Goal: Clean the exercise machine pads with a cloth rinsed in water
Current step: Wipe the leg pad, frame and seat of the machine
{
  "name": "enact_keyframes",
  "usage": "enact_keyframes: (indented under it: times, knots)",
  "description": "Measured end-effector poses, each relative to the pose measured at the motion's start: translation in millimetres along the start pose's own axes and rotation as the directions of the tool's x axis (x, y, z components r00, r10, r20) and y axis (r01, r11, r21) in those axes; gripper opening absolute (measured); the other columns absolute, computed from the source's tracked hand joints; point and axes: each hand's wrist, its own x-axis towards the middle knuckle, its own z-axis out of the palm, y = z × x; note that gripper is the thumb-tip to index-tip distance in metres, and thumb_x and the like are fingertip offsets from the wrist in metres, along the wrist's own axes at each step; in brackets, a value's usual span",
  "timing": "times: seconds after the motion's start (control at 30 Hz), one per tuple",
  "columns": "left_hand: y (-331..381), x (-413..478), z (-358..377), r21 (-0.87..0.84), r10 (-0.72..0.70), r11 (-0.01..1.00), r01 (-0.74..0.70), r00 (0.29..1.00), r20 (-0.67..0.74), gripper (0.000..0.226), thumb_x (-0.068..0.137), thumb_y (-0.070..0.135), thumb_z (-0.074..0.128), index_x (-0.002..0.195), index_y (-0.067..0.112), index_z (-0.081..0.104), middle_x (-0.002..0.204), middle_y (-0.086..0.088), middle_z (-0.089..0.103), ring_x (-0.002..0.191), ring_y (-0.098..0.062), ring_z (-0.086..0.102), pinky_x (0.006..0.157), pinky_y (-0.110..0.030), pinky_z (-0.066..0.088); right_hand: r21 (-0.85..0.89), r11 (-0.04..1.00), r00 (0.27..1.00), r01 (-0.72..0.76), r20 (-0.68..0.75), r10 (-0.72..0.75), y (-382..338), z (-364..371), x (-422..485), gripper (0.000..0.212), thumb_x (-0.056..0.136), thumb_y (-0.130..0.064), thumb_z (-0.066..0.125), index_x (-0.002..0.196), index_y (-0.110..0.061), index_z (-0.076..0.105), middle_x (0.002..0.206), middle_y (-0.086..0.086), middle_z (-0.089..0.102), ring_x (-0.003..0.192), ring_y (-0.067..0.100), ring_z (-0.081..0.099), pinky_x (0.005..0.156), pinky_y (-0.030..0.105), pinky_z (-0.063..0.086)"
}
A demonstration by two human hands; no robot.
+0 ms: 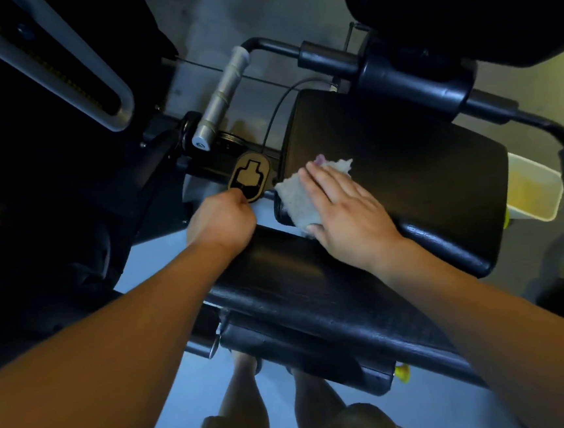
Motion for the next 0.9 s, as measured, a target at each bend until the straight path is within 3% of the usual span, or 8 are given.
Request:
enact_keyframes:
  times: [0.1, 0.2, 0.43, 0.57, 0.73, 0.83, 0.9]
  knots:
    - [1, 1, -2, -0.077, -0.031, 0.997, 0.029, 0.999, -0.024, 0.027, 0.092, 0.019, 0.042, 0.099, 0.021, 0.068, 0.100, -0.009, 0.068, 0.088, -0.034, 0.063, 0.082, -0.045, 0.058, -0.027, 1.000, 0.997, -0.013, 0.080, 0.015, -8, -5, 25, 0.109, 0.092, -0.052, 0.067, 0.163, -0.017, -0.008, 0.171, 0.000, -0.013, 0.157, 0.018, -0.013, 0.123, 0.033, -0.007]
    - [2, 4, -5, -0.151, -0.053, 0.988, 0.042, 0.996, -0.070, 0.027, 0.090, 0.016, 0.040, 0.093, 0.016, 0.067, 0.096, -0.009, 0.067, 0.085, -0.033, 0.063, 0.081, -0.046, 0.058, -0.149, 0.989, 0.998, 0.012, 0.056, -0.003, -24, 11, 39, 0.117, 0.089, -0.036, 0.075, 0.161, -0.011, -0.013, 0.170, 0.005, -0.019, 0.157, 0.023, -0.016, 0.122, 0.035, -0.015]
    - [27, 3, 6, -0.179, -0.045, 0.984, 0.022, 0.991, -0.129, 0.022, 0.095, 0.016, 0.042, 0.097, 0.016, 0.063, 0.095, -0.003, 0.063, 0.090, -0.027, 0.060, 0.082, -0.039, 0.054, -0.145, 0.982, 0.992, 0.121, -0.004, -0.123, -13, 13, 26, 0.093, 0.101, -0.044, 0.053, 0.162, -0.009, -0.006, 0.171, 0.008, -0.011, 0.158, 0.024, -0.010, 0.129, 0.041, 0.000]
    - [52, 5, 21, -0.191, 0.034, 0.980, -0.058, 0.991, -0.130, 0.019, 0.092, 0.016, 0.046, 0.104, 0.019, 0.060, 0.104, -0.003, 0.062, 0.094, -0.024, 0.059, 0.082, -0.037, 0.051, -0.125, 0.991, 0.994, 0.051, -0.092, -0.062, 12, 14, 0, 0.099, 0.092, -0.046, 0.066, 0.162, -0.005, 0.011, 0.171, 0.012, 0.008, 0.158, 0.026, 0.007, 0.129, 0.044, 0.013]
    - [70, 16, 30, -0.213, 0.058, 0.974, -0.083, 0.991, -0.117, 0.025, 0.095, 0.018, 0.047, 0.117, 0.016, 0.059, 0.117, -0.007, 0.060, 0.103, -0.025, 0.060, 0.088, -0.041, 0.053, -0.063, 0.996, 0.992, -0.057, -0.112, 0.049, 44, 10, -32, 0.094, 0.095, -0.058, 0.058, 0.163, -0.008, 0.016, 0.170, 0.013, 0.013, 0.158, 0.027, 0.011, 0.128, 0.044, 0.017]
    - [66, 22, 32, -0.246, 0.030, 0.967, -0.058, 0.993, -0.116, 0.024, 0.097, 0.017, 0.047, 0.120, 0.017, 0.056, 0.115, -0.005, 0.060, 0.100, -0.024, 0.061, 0.084, -0.039, 0.054, 0.033, 0.994, 0.987, -0.103, -0.122, 0.107, 48, 4, -49, 0.084, 0.099, -0.058, 0.050, 0.164, -0.018, 0.015, 0.171, 0.009, 0.012, 0.157, 0.030, 0.011, 0.127, 0.042, 0.015]
    - [63, 29, 34, -0.259, 0.018, 0.965, -0.047, 0.993, -0.113, 0.022, 0.098, 0.018, 0.047, 0.118, 0.017, 0.055, 0.112, -0.005, 0.059, 0.097, -0.023, 0.061, 0.080, -0.039, 0.054, 0.039, 0.998, 0.987, -0.058, -0.149, 0.063, 48, 5, -55, 0.070, 0.103, -0.047, 0.048, 0.163, -0.022, 0.022, 0.167, 0.006, 0.022, 0.153, 0.028, 0.022, 0.125, 0.045, 0.025]
